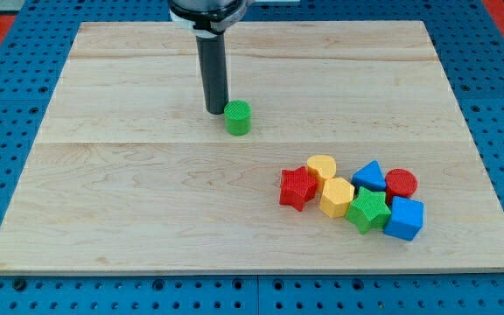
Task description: Push green circle to the group of blocks
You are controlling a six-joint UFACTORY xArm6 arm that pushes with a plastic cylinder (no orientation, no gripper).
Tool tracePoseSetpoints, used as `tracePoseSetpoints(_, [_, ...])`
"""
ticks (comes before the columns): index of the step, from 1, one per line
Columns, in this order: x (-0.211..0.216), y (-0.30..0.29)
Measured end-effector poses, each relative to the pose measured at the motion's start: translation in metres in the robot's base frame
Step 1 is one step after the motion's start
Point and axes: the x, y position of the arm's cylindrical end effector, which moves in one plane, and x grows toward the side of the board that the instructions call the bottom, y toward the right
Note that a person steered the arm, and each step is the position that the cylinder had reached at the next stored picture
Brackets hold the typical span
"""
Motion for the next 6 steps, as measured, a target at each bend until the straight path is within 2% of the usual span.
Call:
tracePoseSetpoints(4, [0.014,0.057])
tracePoseSetpoints(6, [0.049,0.062])
